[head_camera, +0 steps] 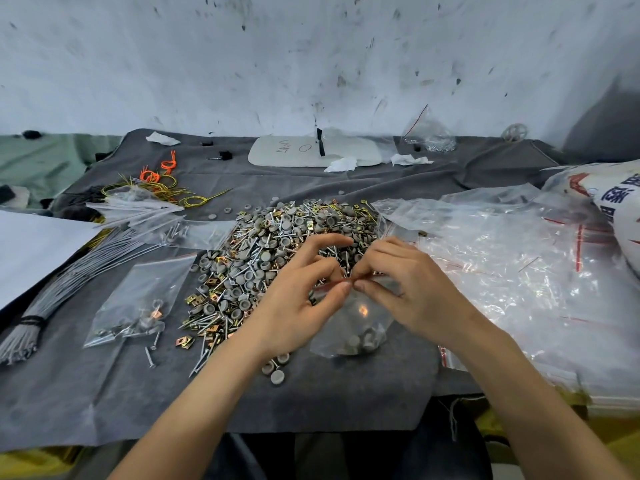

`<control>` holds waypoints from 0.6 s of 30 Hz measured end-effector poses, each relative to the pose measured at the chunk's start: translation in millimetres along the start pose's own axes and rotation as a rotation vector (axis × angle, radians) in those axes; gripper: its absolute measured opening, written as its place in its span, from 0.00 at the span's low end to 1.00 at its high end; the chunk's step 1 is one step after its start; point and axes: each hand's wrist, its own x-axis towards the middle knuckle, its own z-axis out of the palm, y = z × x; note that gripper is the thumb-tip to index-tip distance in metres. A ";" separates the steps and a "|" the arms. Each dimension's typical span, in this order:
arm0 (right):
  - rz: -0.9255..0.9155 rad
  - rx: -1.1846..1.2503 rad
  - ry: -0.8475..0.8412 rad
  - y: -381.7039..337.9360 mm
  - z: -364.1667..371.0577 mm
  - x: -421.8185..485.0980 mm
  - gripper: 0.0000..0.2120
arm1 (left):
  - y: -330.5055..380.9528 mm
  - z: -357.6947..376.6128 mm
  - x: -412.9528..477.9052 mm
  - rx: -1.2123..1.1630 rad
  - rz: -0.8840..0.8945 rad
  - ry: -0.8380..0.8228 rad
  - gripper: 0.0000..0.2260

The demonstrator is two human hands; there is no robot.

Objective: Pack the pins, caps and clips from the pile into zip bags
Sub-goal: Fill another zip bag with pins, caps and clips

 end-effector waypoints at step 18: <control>0.129 0.073 0.073 16.6 -7.1 -8.2 0.03 | -11.7 -6.8 -2.0 -0.144 -0.031 -0.027 0.18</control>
